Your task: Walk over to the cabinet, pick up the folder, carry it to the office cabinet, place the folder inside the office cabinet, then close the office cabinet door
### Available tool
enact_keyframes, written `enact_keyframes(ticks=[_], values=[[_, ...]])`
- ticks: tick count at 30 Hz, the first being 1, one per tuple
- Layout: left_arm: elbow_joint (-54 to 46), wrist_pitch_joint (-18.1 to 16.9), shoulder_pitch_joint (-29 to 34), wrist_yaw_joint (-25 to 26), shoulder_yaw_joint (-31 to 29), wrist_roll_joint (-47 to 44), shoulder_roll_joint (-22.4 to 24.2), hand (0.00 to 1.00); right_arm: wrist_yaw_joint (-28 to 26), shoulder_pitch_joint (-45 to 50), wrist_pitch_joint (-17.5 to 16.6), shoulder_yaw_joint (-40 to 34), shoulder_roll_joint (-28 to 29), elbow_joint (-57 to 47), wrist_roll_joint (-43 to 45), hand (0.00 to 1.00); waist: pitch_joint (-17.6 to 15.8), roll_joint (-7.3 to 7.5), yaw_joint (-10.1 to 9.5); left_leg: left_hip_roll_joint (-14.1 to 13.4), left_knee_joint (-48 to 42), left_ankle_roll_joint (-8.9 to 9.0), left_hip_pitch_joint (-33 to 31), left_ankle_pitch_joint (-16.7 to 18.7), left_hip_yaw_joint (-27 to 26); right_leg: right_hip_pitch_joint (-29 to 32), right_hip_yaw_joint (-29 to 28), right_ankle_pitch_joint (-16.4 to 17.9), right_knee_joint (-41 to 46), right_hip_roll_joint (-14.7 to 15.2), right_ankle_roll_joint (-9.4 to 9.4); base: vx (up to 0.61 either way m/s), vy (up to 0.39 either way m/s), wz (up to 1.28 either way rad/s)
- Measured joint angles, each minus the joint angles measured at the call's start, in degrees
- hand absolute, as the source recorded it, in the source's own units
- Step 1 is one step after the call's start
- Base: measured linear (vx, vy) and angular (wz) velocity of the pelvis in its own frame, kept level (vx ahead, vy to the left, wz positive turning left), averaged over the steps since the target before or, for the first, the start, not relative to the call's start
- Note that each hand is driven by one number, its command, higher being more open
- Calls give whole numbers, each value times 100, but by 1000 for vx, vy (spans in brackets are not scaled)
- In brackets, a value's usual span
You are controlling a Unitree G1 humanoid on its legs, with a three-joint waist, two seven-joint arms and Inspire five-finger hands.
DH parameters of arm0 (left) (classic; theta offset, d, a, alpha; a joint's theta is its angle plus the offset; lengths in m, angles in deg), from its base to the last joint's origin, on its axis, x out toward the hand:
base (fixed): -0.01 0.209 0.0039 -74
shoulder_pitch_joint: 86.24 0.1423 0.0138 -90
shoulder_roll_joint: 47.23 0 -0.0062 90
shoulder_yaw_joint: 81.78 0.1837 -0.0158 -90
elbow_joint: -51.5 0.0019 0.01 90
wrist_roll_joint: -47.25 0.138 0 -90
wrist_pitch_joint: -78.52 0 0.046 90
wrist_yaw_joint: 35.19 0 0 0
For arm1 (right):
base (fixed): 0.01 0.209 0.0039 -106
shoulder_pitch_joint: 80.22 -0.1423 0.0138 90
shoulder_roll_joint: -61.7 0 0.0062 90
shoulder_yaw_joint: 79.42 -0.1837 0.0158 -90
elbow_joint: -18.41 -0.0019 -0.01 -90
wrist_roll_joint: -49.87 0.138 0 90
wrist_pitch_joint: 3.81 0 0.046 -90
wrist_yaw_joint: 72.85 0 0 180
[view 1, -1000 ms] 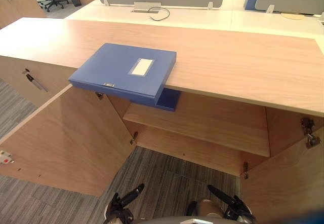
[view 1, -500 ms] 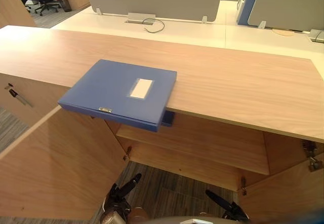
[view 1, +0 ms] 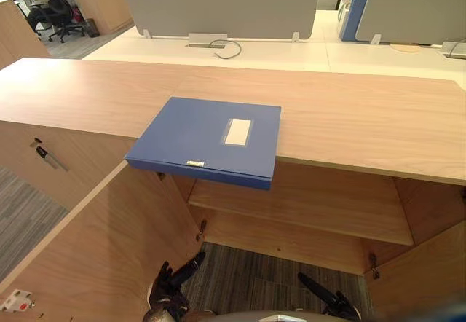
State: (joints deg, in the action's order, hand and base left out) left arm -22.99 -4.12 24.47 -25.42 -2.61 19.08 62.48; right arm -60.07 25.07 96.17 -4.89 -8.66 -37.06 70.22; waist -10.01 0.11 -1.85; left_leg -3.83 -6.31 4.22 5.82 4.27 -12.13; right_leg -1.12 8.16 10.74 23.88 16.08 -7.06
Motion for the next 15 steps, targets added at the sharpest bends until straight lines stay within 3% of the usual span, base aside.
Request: enact_keyframes(ticks=[3,5,10,15], values=[[-805,-82,161,-87,-161,-151,35,100,4,29,-21,99,-2,-11,-11,100,7,42,-76,-60,5,9,-15,-8,-44,46,92,156,1,-83,141,-59,-88,-6],[-1302,-117,364,-99,-196,-153,76,100,0,42,-19,109,-19,-27,-36,100,39,55,-91,-143,79,102,-25,-87,-120,56,184,280,-168,-145,65,-29,-133,-12],[-2634,-212,979,-163,-205,102,324,100,-95,80,14,102,-51,-70,-462,100,192,-64,-164,-539,304,287,-100,-336,-136,41,348,46,-673,-619,176,65,-124,-3],[-3403,-230,1011,-166,-218,1022,344,100,-154,164,51,84,2,-71,-687,100,247,35,-204,-644,368,361,-34,-379,25,-265,636,35,-862,-722,185,105,-68,20]])
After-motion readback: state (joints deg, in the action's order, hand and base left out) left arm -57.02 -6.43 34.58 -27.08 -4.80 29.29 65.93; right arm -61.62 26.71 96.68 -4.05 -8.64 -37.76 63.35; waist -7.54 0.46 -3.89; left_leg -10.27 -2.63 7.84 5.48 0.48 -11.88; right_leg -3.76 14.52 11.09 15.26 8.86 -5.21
